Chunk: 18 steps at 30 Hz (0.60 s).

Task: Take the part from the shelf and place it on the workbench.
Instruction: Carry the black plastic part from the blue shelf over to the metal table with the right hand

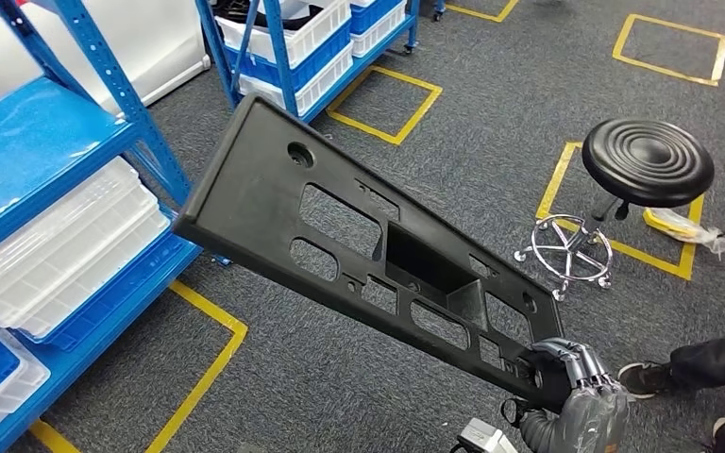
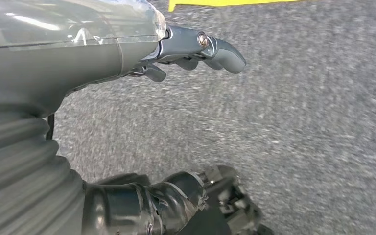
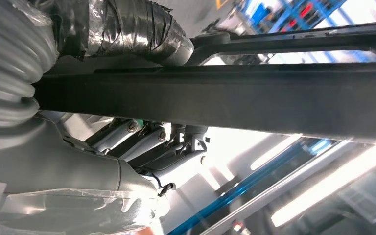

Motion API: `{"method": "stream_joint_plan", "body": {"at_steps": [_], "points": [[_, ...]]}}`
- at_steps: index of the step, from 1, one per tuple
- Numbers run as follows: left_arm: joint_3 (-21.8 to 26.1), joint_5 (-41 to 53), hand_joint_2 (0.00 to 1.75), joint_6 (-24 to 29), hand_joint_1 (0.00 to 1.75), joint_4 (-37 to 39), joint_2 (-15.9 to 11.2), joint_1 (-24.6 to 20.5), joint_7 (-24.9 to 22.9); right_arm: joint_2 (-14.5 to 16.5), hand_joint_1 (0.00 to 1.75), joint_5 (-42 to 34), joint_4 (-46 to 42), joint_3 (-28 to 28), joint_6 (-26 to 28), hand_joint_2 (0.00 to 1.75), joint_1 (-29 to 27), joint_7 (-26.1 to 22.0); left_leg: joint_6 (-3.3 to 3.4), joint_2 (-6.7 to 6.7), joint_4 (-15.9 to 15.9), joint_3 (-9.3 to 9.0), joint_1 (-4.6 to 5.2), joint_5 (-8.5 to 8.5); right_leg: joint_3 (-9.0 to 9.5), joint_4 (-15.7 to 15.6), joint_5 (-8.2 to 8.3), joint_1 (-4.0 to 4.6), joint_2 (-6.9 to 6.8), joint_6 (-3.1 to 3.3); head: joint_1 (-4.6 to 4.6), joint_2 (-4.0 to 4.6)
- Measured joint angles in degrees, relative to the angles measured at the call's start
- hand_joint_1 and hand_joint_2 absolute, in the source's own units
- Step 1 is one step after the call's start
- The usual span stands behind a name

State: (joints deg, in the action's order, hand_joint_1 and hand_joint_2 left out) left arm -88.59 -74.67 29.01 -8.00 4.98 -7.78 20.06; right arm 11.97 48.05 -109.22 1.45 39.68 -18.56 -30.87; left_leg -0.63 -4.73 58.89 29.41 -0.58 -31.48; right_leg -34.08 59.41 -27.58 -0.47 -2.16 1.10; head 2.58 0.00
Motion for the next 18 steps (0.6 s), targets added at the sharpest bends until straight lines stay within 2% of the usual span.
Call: {"method": "stream_joint_plan", "body": {"at_steps": [2,3,4,5,6,7,9,10,11,13,14,15,16,18], "points": [[-0.02,-0.04,1.75,0.02,0.00,0.00,0.00,0.02,0.00,0.05,1.75,-0.04,-0.14,-0.09,0.01,1.75,-0.01,0.02,-0.23,3.12,6.17,2.64,-0.17,-3.51,0.08,-0.13,0.10,-0.08,1.25,0.48,-0.02,0.00],[-0.03,-0.07,1.75,0.02,0.00,0.00,0.00,0.12,-0.01,0.07,1.75,-0.07,-0.15,-0.11,0.01,1.75,-0.02,0.04,-0.24,3.86,10.23,4.59,-0.18,-5.22,0.07,-0.10,0.11,-0.02,1.98,0.62,-0.03,0.00],[-0.03,-0.11,1.75,0.03,0.00,0.00,0.00,0.24,-0.01,0.09,1.75,-0.10,-0.15,-0.14,0.01,1.75,-0.06,0.08,-0.24,4.17,13.49,6.28,-0.18,-6.18,0.09,-0.07,0.10,0.04,2.75,0.68,-0.04,0.00],[-0.03,-0.14,1.75,0.03,0.00,0.00,0.00,0.35,-0.02,0.09,1.75,-0.15,-0.15,-0.19,0.01,1.75,-0.10,0.11,-0.20,4.30,14.99,7.24,-0.17,-6.02,0.14,-0.03,0.10,0.10,3.57,0.70,-0.04,0.00],[-0.03,-0.16,1.75,0.03,0.00,0.00,0.00,0.42,-0.02,0.09,1.75,-0.19,-0.15,-0.23,0.01,1.75,-0.13,0.15,-0.08,4.41,14.09,7.14,-0.18,-4.59,0.21,0.03,0.09,0.12,4.40,0.69,-0.04,0.01],[-0.03,-0.16,1.75,0.04,0.00,0.00,0.00,0.44,-0.02,0.10,1.75,-0.22,-0.15,-0.28,0.01,1.75,-0.15,0.16,0.09,4.70,11.16,6.10,-0.18,-2.34,0.33,0.08,0.08,0.12,5.20,0.67,-0.04,0.01],[-0.04,-0.16,1.75,0.04,0.00,0.00,-0.01,0.41,-0.02,0.15,1.75,-0.23,-0.15,-0.39,0.01,1.75,-0.16,0.16,0.48,6.64,3.59,3.20,-0.23,1.67,0.42,0.22,0.02,0.12,6.65,0.49,-0.03,0.01],[-0.04,-0.16,1.75,0.06,0.00,0.00,-0.02,0.36,-0.02,0.19,1.75,-0.23,-0.15,-0.43,0.01,1.75,-0.15,0.16,0.61,7.57,1.04,2.20,-0.22,2.51,0.28,0.32,0.05,0.09,7.23,0.29,-0.03,0.00],[-0.04,-0.16,1.75,0.08,0.00,0.00,-0.02,0.28,-0.02,0.22,1.75,-0.25,-0.15,-0.48,0.01,1.75,-0.18,0.16,0.71,8.22,-0.25,1.71,-0.17,2.65,0.05,0.36,0.13,0.01,7.74,-0.01,-0.02,0.00],[-0.04,-0.17,1.75,0.11,0.00,0.00,-0.02,0.11,-0.04,0.26,1.75,-0.32,-0.19,-0.55,0.02,1.75,-0.34,0.16,1.06,7.78,-0.90,1.47,-0.08,2.65,-0.38,0.22,0.49,-0.13,8.73,-0.78,-0.02,0.00],[-0.04,-0.19,1.75,0.11,0.00,0.00,-0.02,0.06,-0.05,0.27,1.75,-0.38,-0.22,-0.60,0.02,1.75,-0.47,0.15,1.42,7.21,-1.22,1.36,-0.14,2.90,-0.54,0.37,0.42,-0.16,8.49,-1.09,0.00,0.00],[-0.04,-0.19,1.75,0.13,0.00,0.00,-0.02,0.04,-0.05,0.27,1.75,-0.45,-0.26,-0.65,0.02,1.75,-0.54,0.10,1.81,6.61,-1.59,1.25,-0.23,3.17,-0.93,1.13,-0.15,-0.10,7.57,-1.34,0.06,0.00],[-0.04,-0.20,1.75,0.15,0.00,0.00,-0.02,0.03,-0.06,0.28,1.75,-0.52,-0.30,-0.69,0.02,1.75,-0.56,0.05,2.20,5.93,-1.93,1.15,-0.30,3.41,-1.76,2.92,-1.35,-0.02,6.24,-1.54,0.12,0.00],[-0.05,-0.21,1.75,0.17,0.00,0.00,-0.02,0.14,-0.07,0.28,1.75,-0.63,-0.31,-0.74,0.01,1.75,-0.54,-0.07,2.58,4.54,-2.10,1.12,-0.13,3.50,-4.79,9.46,-4.96,-0.11,3.59,-1.81,0.24,0.00]]}}
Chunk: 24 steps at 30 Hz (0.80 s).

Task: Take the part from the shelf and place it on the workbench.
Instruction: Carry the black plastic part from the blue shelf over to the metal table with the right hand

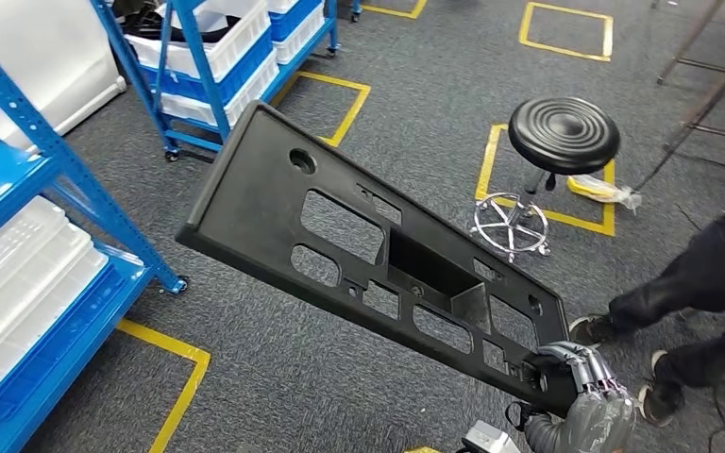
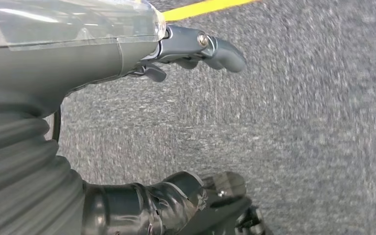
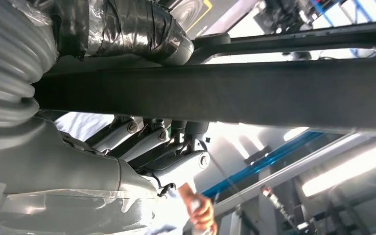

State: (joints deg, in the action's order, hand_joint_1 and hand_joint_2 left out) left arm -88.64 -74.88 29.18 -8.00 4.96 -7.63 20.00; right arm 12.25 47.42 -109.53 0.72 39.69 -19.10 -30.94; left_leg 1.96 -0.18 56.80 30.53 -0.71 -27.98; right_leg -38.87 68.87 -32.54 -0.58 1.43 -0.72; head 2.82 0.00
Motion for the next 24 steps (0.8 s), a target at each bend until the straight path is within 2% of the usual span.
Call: {"method": "stream_joint_plan", "body": {"at_steps": [1,2,3,4,5,6,8,9,11,12,13,15,16,17,18,19,20,21,22,24], "points": [[-0.01,-0.01,1.75,0.00,0.00,0.01,-0.01,0.10,-0.01,0.00,1.75,-0.06,0.01,-0.04,0.00,1.75,-0.03,-0.01,0.07,-0.77,0.02,0.02,0.09,-0.05,-1.58,3.37,-1.37,-0.11,-0.51,-0.13,-0.01,0.00],[-0.01,-0.02,1.75,0.00,0.00,0.01,-0.02,0.17,-0.02,-0.01,1.75,-0.13,0.02,-0.11,0.00,1.75,-0.08,-0.01,0.09,-1.55,0.05,0.02,0.15,-0.11,-2.51,5.40,-1.81,-0.21,-0.78,-0.24,0.00,0.00],[0.00,-0.05,1.75,0.00,0.00,0.01,-0.03,0.18,-0.02,-0.01,1.75,-0.21,0.03,-0.21,0.00,1.75,-0.11,-0.01,0.07,-2.29,0.07,-0.01,0.17,-0.19,-2.42,5.41,-1.19,-0.28,-0.98,-0.29,-0.01,0.00],[0.00,-0.10,1.75,0.00,0.00,0.01,-0.04,0.15,-0.02,-0.01,1.75,-0.29,0.03,-0.31,0.00,1.75,-0.13,-0.03,-0.02,-2.94,0.11,-0.07,0.17,-0.28,-1.24,3.34,0.30,-0.31,-1.30,-0.29,0.00,0.00],[0.00,-0.19,1.75,0.00,0.00,0.01,-0.04,0.10,-0.02,0.00,1.75,-0.36,0.03,-0.39,0.00,1.75,-0.13,-0.08,-0.17,-3.54,0.19,-0.17,0.16,-0.43,0.87,-0.44,2.24,-0.30,-2.06,-0.22,0.00,0.00],[-0.01,-0.28,1.75,0.00,0.00,0.01,-0.04,0.07,-0.02,0.01,1.75,-0.40,0.03,-0.44,0.00,1.75,-0.11,-0.16,-0.39,-4.08,0.27,-0.29,0.23,-0.60,2.97,-4.25,3.46,-0.08,-3.50,-0.03,0.00,0.00],[-0.01,-0.44,1.75,0.01,0.00,0.02,-0.05,0.05,-0.01,0.03,1.75,-0.48,-0.01,-0.50,0.00,1.75,-0.09,-0.33,-0.93,-5.05,0.52,-0.49,0.49,-0.96,5.45,-9.12,4.55,0.45,-5.43,0.50,-0.03,0.00],[-0.01,-0.49,1.75,0.01,0.00,0.02,-0.06,0.05,0.00,0.05,1.75,-0.53,-0.02,-0.55,0.00,1.75,-0.10,-0.38,-1.20,-5.51,0.56,-0.57,0.61,-1.07,5.54,-9.59,4.32,0.72,-5.62,0.77,-0.05,0.00],[-0.01,-0.55,1.75,0.02,0.00,0.02,-0.07,-0.05,0.01,0.08,1.75,-0.69,-0.10,-0.68,0.01,1.75,-0.18,-0.42,-1.73,-6.24,0.64,-0.70,0.55,-1.37,5.41,-9.83,4.60,0.69,-4.33,1.30,-0.06,0.00],[-0.02,-0.56,1.75,0.02,0.00,0.02,-0.07,-0.12,0.03,0.09,1.75,-0.81,-0.20,-0.75,0.02,1.75,-0.20,-0.45,-2.03,-5.62,1.18,-0.59,0.42,-1.96,5.43,-9.99,4.74,0.56,-3.72,1.62,-0.06,0.00],[-0.03,-0.58,1.75,0.02,0.00,0.02,-0.07,-0.18,0.04,0.10,1.75,-0.91,-0.30,-0.82,0.03,1.75,-0.20,-0.49,-2.28,-4.45,2.65,-0.06,0.28,-3.13,5.46,-10.16,4.90,0.41,-3.15,1.97,-0.06,0.00],[-0.08,-0.61,1.75,0.02,0.00,0.02,-0.07,-0.12,0.05,0.20,1.75,-1.08,-0.43,-0.95,0.04,1.75,-0.17,-0.58,-2.59,-1.44,9.28,2.76,0.12,-6.96,5.45,-10.27,5.09,0.31,-1.93,2.46,-0.09,0.00],[-0.11,-0.63,1.75,0.02,0.00,0.02,-0.07,-0.02,0.04,0.24,1.75,-1.11,-0.43,-1.02,0.04,1.75,-0.17,-0.61,-2.65,-0.70,13.30,4.61,0.11,-8.67,5.41,-10.25,5.13,0.35,-1.24,2.59,-0.10,0.00],[-0.13,-0.65,1.75,0.02,0.00,0.02,-0.08,0.11,0.03,0.27,1.75,-1.15,-0.43,-1.10,0.04,1.75,-0.19,-0.62,-2.67,-0.38,16.40,6.09,0.11,-9.56,5.42,-10.22,5.15,0.40,-0.46,2.64,-0.11,0.00],[-0.14,-0.67,1.75,0.02,0.00,0.02,-0.08,0.22,0.03,0.28,1.75,-1.17,-0.43,-1.21,0.04,1.75,-0.21,-0.62,-2.62,-0.25,17.36,6.66,0.11,-9.15,5.45,-10.18,5.16,0.44,0.34,2.65,-0.11,0.00],[-0.14,-0.68,1.75,0.02,0.00,0.02,-0.09,0.27,0.02,0.28,1.75,-1.19,-0.43,-1.33,0.04,1.75,-0.23,-0.62,-2.50,-0.12,16.15,6.24,0.11,-7.69,5.52,-10.12,5.16,0.46,1.17,2.65,-0.11,0.00],[-0.15,-0.68,1.75,0.02,0.00,0.02,-0.09,0.28,0.02,0.28,1.75,-1.20,-0.43,-1.44,0.04,1.75,-0.24,-0.62,-2.32,0.29,12.96,4.89,0.11,-5.49,5.61,-10.06,5.15,0.44,1.95,2.64,-0.10,0.00],[-0.16,-0.68,1.75,0.02,0.00,0.02,-0.09,0.27,0.02,0.30,1.75,-1.20,-0.43,-1.54,0.04,1.75,-0.25,-0.62,-2.08,1.36,8.91,3.18,0.10,-3.35,5.65,-9.99,5.14,0.40,2.68,2.61,-0.10,0.00],[-0.19,-0.68,1.75,0.02,0.00,0.02,-0.11,0.26,0.02,0.34,1.75,-1.20,-0.43,-1.63,0.04,1.75,-0.24,-0.62,-1.87,2.60,5.23,1.63,0.05,-1.90,5.61,-9.84,5.13,0.44,3.35,2.48,-0.09,0.00],[-0.26,-0.67,1.75,0.02,0.00,0.02,-0.14,0.14,-0.02,0.48,1.75,-1.25,-0.44,-1.78,0.04,1.75,-0.27,-0.63,-1.61,4.24,1.52,0.05,0.10,-1.07,5.19,-9.70,5.30,0.35,4.56,1.89,-0.09,0.00]]}}
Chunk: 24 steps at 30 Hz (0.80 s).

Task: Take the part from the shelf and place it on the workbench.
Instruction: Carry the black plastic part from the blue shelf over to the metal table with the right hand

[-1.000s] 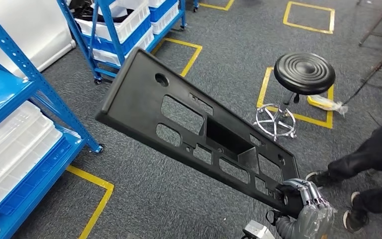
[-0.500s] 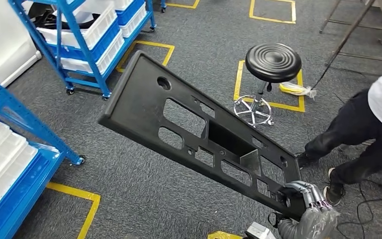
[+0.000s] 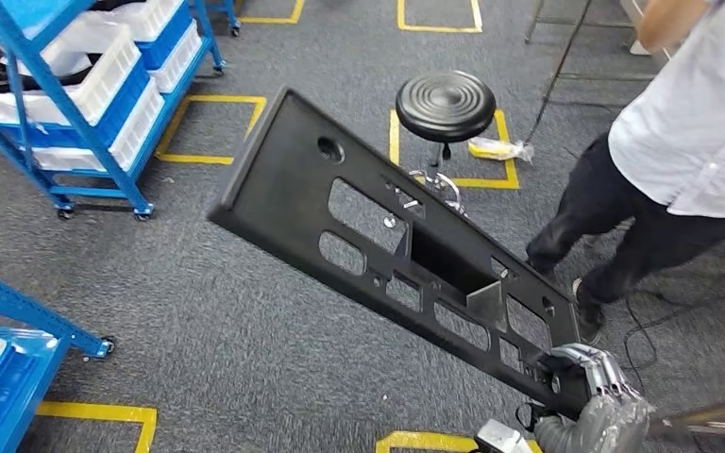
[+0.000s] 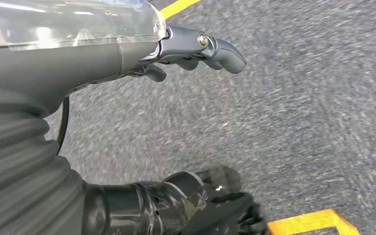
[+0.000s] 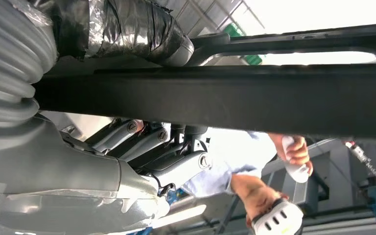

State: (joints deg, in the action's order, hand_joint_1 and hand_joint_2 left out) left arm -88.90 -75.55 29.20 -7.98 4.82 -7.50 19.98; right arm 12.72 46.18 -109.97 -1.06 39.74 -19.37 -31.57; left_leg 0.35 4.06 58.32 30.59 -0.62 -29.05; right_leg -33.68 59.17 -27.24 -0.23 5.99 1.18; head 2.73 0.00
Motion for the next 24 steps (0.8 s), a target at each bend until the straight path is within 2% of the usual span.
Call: {"method": "stream_joint_plan", "body": {"at_steps": [2,3,5,6,7,8,9,10,11,13,14,15,17,18,20,21,22,23,24], "points": [[-0.05,0.02,1.75,-0.01,0.00,0.00,0.00,-0.14,-0.04,0.08,1.75,-0.09,-0.03,-0.12,0.01,1.75,-0.16,-0.02,0.36,-0.75,-0.65,-0.24,-0.06,0.10,-0.43,-0.04,0.31,-0.09,1.10,-0.81,-0.01,0.00],[-0.07,0.04,1.75,-0.02,0.00,0.00,0.00,-0.17,-0.04,0.08,1.75,-0.14,-0.07,-0.19,0.01,1.75,-0.29,-0.04,0.67,-1.40,-1.02,-0.33,-0.16,0.34,-0.71,0.29,0.09,-0.05,0.80,-1.09,0.01,0.00],[-0.09,0.07,1.75,-0.02,0.00,0.00,0.00,-0.15,-0.02,0.08,1.75,-0.16,-0.19,-0.28,0.02,1.75,-0.39,-0.15,1.38,-2.88,-1.74,-0.52,-0.36,0.77,-2.36,3.71,-2.25,0.11,-1.79,-1.51,0.21,0.00],[-0.10,0.07,1.75,-0.03,0.00,0.00,-0.01,-0.09,-0.01,0.09,1.75,-0.16,-0.23,-0.29,0.02,1.75,-0.42,-0.22,1.57,-3.66,-1.80,-0.53,-0.19,0.81,-3.88,6.90,-4.13,0.08,-3.52,-1.68,0.30,0.00],[-0.11,0.07,1.75,-0.03,0.00,0.00,-0.02,0.00,-0.01,0.09,1.75,-0.16,-0.25,-0.30,0.02,1.75,-0.40,-0.28,1.71,-4.45,-1.80,-0.48,-0.10,0.79,-5.58,10.56,-5.96,-0.02,-4.63,-1.88,0.39,0.00],[-0.11,0.07,1.75,-0.04,0.00,0.01,-0.02,0.08,-0.01,0.09,1.75,-0.17,-0.25,-0.32,0.01,1.75,-0.43,-0.31,1.73,-5.27,-1.75,-0.43,-0.02,0.73,-6.96,13.56,-7.09,-0.18,-5.15,-2.09,0.39,0.00],[-0.12,0.06,1.75,-0.04,0.00,0.01,-0.03,0.13,-0.02,0.09,1.75,-0.19,-0.25,-0.37,0.01,1.75,-0.47,-0.31,1.71,-6.06,-1.71,-0.42,0.02,0.64,-7.56,14.96,-7.22,-0.35,-5.42,-2.27,0.39,0.00],[-0.12,0.06,1.75,-0.04,0.00,0.02,-0.03,0.13,-0.02,0.09,1.75,-0.20,-0.25,-0.42,0.00,1.75,-0.50,-0.31,1.65,-6.83,-1.67,-0.47,0.01,0.53,-7.08,14.26,-6.29,-0.51,-5.66,-2.40,0.39,0.00],[-0.12,0.06,1.75,-0.04,0.00,0.02,-0.02,0.10,-0.02,0.09,1.75,-0.22,-0.26,-0.48,0.00,1.75,-0.52,-0.32,1.52,-7.51,-1.61,-0.60,0.00,0.37,-5.46,11.40,-4.54,-0.63,-6.14,-2.49,0.39,0.00],[-0.12,0.06,1.75,-0.04,0.00,0.02,0.00,0.05,-0.01,0.09,1.75,-0.23,-0.31,-0.53,0.00,1.75,-0.48,-0.35,1.04,-8.66,-1.37,-0.94,0.12,-0.07,-1.28,3.72,-1.59,-0.43,-8.65,-2.37,0.40,0.00],[-0.13,0.05,1.75,-0.03,0.00,0.02,-0.01,0.04,-0.01,0.09,1.75,-0.24,-0.34,-0.54,0.00,1.75,-0.45,-0.38,0.74,-9.14,-1.24,-1.08,0.23,-0.29,0.04,1.17,-0.97,-0.22,-9.63,-2.10,0.37,0.00],[-0.13,0.03,1.75,-0.03,0.00,0.02,-0.01,0.03,0.00,0.09,1.75,-0.27,-0.36,-0.56,0.00,1.75,-0.45,-0.40,0.44,-9.61,-1.14,-1.18,0.35,-0.45,0.55,0.03,-0.96,0.07,-10.20,-1.80,0.34,0.00],[-0.14,-0.01,1.75,-0.02,0.00,0.02,-0.01,-0.07,0.00,0.09,1.75,-0.39,-0.40,-0.63,0.00,1.75,-0.54,-0.45,-0.10,-10.59,-1.12,-1.40,0.44,-0.66,0.40,-0.13,-0.97,0.28,-9.19,-1.10,0.30,0.00],[-0.14,-0.02,1.75,-0.02,0.00,0.02,0.00,-0.17,0.00,0.09,1.75,-0.49,-0.44,-0.68,0.01,1.75,-0.60,-0.50,-0.40,-10.29,-0.89,-1.44,0.33,-1.01,0.43,-0.28,-0.86,0.23,-8.60,-0.80,0.31,0.00],[-0.16,-0.02,1.75,-0.01,0.00,0.02,0.00,-0.29,0.02,0.12,1.75,-0.70,-0.56,-0.82,0.02,1.75,-0.59,-0.60,-0.90,-7.78,1.96,-0.38,0.04,-3.16,0.57,-0.60,-0.57,-0.09,-7.41,-0.09,0.29,0.00],[-0.17,-0.02,1.75,-0.01,0.00,0.02,-0.01,-0.27,0.03,0.16,1.75,-0.81,-0.60,-0.90,0.02,1.75,-0.58,-0.66,-1.04,-6.12,5.17,1.07,-0.08,-4.98,0.60,-0.65,-0.50,-0.13,-6.82,0.17,0.27,0.00],[-0.18,-0.03,1.75,0.00,0.00,0.02,-0.01,-0.18,0.04,0.21,1.75,-0.90,-0.62,-0.98,0.02,1.75,-0.56,-0.69,-1.09,-5.11,9.10,2.93,-0.11,-6.85,0.55,-0.63,-0.47,-0.09,-6.17,0.38,0.27,0.00],[-0.19,-0.04,1.75,0.00,0.00,0.02,-0.01,-0.05,0.04,0.25,1.75,-0.97,-0.62,-1.07,0.02,1.75,-0.58,-0.72,-1.10,-4.72,12.78,4.74,-0.11,-8.21,0.51,-0.59,-0.46,-0.02,-5.46,0.48,0.27,0.00],[-0.19,-0.04,1.75,0.00,0.00,0.02,-0.01,0.07,0.04,0.26,1.75,-1.04,-0.62,-1.17,0.02,1.75,-0.61,-0.74,-1.06,-4.56,15.26,6.04,-0.10,-8.68,0.52,-0.54,-0.46,0.05,-4.67,0.52,0.27,0.00]]}}
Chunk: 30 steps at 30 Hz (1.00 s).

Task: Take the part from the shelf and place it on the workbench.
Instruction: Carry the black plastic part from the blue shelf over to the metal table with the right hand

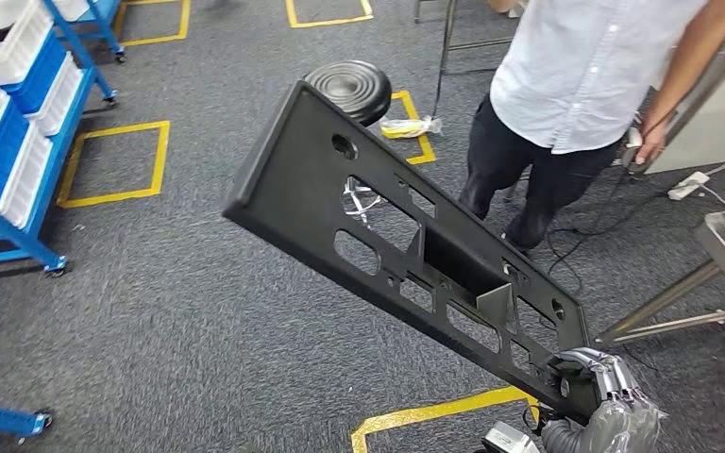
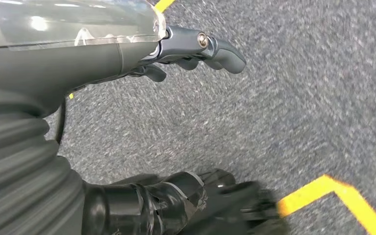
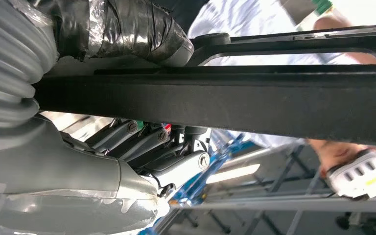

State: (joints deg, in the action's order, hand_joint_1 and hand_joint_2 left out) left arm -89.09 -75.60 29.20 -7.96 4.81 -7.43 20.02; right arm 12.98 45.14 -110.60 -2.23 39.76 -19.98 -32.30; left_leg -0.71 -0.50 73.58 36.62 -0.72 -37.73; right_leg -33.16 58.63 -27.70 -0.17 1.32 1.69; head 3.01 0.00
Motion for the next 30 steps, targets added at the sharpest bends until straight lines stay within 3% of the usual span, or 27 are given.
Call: {"method": "stream_joint_plan", "body": {"at_steps": [1,2,4,5,7,9,11,13,15,16,17,18,20,22,24,26,28,30], "points": [[0.00,-0.01,1.75,0.00,0.00,0.00,0.00,0.08,0.00,0.00,1.75,-0.03,0.00,-0.11,0.00,1.75,-0.02,0.00,0.11,0.09,0.18,0.28,0.00,0.85,0.04,0.06,0.00,0.06,0.83,0.01,0.00,0.00],[0.00,-0.01,1.75,0.00,0.00,0.00,0.00,0.10,0.00,0.00,1.75,-0.07,-0.01,-0.21,0.00,1.75,-0.03,0.00,0.31,0.31,-1.91,-0.49,0.01,2.73,0.12,0.11,0.00,0.08,1.68,0.01,-0.01,0.00],[0.00,0.01,1.75,0.01,0.00,0.01,-0.02,0.06,0.01,0.00,1.75,-0.09,-0.02,-0.33,0.00,1.75,-0.03,0.00,0.85,2.70,-9.57,-3.62,-0.01,7.04,0.16,0.24,-0.01,0.05,3.21,-0.10,0.01,0.00],[-0.01,0.06,1.75,0.03,0.00,0.02,-0.03,0.04,0.02,0.00,1.75,-0.10,-0.02,-0.36,-0.01,1.75,-0.02,0.00,1.06,4.16,-12.80,-4.93,-0.04,8.19,0.00,0.36,0.02,0.02,3.91,-0.28,0.01,0.00],[-0.02,0.22,1.75,0.11,0.00,0.04,-0.07,0.03,0.04,0.02,1.75,-0.16,-0.04,-0.42,-0.01,1.75,-0.03,0.02,1.34,5.69,-15.28,-5.83,0.08,8.50,-0.57,0.47,0.30,-0.22,5.15,-0.96,0.01,0.00],[-0.02,0.34,1.75,0.18,0.00,0.05,-0.04,-0.03,0.05,0.04,1.75,-0.22,-0.11,-0.51,0.00,1.75,-0.20,0.03,1.78,4.39,-15.88,-6.00,0.06,8.82,-1.02,0.47,0.55,-0.47,6.20,-1.76,0.01,0.00],[-0.02,0.38,1.75,0.20,0.00,0.06,-0.02,-0.12,0.07,0.04,1.75,-0.27,-0.27,-0.64,0.01,1.75,-0.37,0.01,2.53,2.86,-16.66,-6.24,-0.14,9.28,-2.05,2.50,-0.91,-0.29,4.30,-2.31,0.18,0.00],[-0.02,0.40,1.75,0.20,0.00,0.07,-0.02,-0.08,0.09,0.03,1.75,-0.34,-0.37,-0.69,0.01,1.75,-0.37,-0.03,3.05,1.21,-17.01,-6.35,-0.09,9.41,-4.97,8.67,-4.46,-0.20,0.89,-2.72,0.37,0.00],[-0.02,0.38,1.75,0.20,0.00,0.07,-0.02,0.08,0.09,0.01,1.75,-0.41,-0.36,-0.75,0.00,1.75,-0.40,0.01,3.18,-0.61,-16.98,-6.34,0.00,9.27,-7.95,14.96,-6.87,-0.50,-0.48,-3.17,0.40,0.00],[-0.02,0.37,1.75,0.20,0.00,0.07,-0.02,0.10,0.10,0.01,1.75,-0.46,-0.35,-0.79,0.00,1.75,-0.45,0.04,3.13,-1.44,-16.96,-6.38,0.00,9.18,-8.19,15.64,-6.57,-0.70,-0.78,-3.38,0.40,0.00],[-0.02,0.37,1.75,0.20,0.00,0.07,0.00,0.07,0.11,0.00,1.75,-0.50,-0.35,-0.84,0.00,1.75,-0.48,0.07,3.03,-2.19,-16.93,-6.47,-0.02,9.05,-7.30,14.13,-5.27,-0.91,-1.11,-3.56,0.40,0.00],[-0.02,0.37,1.75,0.20,0.00,0.07,0.02,0.02,0.13,0.00,1.75,-0.54,-0.35,-0.86,0.00,1.75,-0.49,0.08,2.87,-2.84,-16.89,-6.65,-0.04,8.89,-5.34,10.68,-3.34,-1.05,-1.78,-3.65,0.40,0.00],[-0.02,0.37,1.75,0.20,0.00,0.07,0.04,-0.04,0.18,0.00,1.75,-0.55,-0.35,-0.88,0.00,1.75,-0.41,0.08,2.29,-3.93,-16.70,-7.10,0.12,8.40,-1.12,3.06,-0.69,-0.86,-4.23,-3.48,0.38,0.00],[-0.02,0.36,1.75,0.20,0.00,0.07,0.05,-0.09,0.21,0.00,1.75,-0.57,-0.36,-0.95,0.00,1.75,-0.36,0.08,1.66,-4.96,-16.54,-7.45,0.37,8.02,0.39,-0.02,-0.31,-0.34,-5.34,-2.92,0.30,0.00],[-0.02,0.36,1.75,0.20,0.00,0.07,0.07,-0.23,0.22,0.00,1.75,-0.59,-0.38,-1.04,0.00,1.75,-0.43,0.12,1.07,-5.79,-16.51,-7.65,0.34,7.72,0.23,-0.18,-0.19,-0.24,-4.15,-2.20,0.24,0.00],[-0.02,0.37,1.75,0.20,0.00,0.07,0.10,-0.40,0.25,0.00,1.75,-0.62,-0.43,-1.13,0.01,1.75,-0.45,0.15,0.50,-4.09,-14.76,-7.10,0.09,6.20,0.34,-0.58,0.12,-0.53,-3.01,-1.44,0.22,0.00],[-0.02,0.37,1.75,0.20,0.00,0.07,0.11,-0.40,0.28,0.00,1.75,-0.64,-0.49,-1.20,0.01,1.75,-0.38,0.14,0.20,-1.10,-8.45,-4.32,-0.08,2.61,0.39,-0.75,0.27,-0.66,-1.92,-0.88,0.18,0.00],[-0.02,0.36,1.75,0.19,0.00,0.07,0.11,-0.18,0.27,0.00,1.75,-0.65,-0.50,-1.22,0.00,1.75,-0.37,0.15,0.09,-0.02,-1.07,-0.72,-0.10,-0.20,0.33,-0.64,0.24,-0.56,-0.57,-0.69,0.15,0.00]]}}
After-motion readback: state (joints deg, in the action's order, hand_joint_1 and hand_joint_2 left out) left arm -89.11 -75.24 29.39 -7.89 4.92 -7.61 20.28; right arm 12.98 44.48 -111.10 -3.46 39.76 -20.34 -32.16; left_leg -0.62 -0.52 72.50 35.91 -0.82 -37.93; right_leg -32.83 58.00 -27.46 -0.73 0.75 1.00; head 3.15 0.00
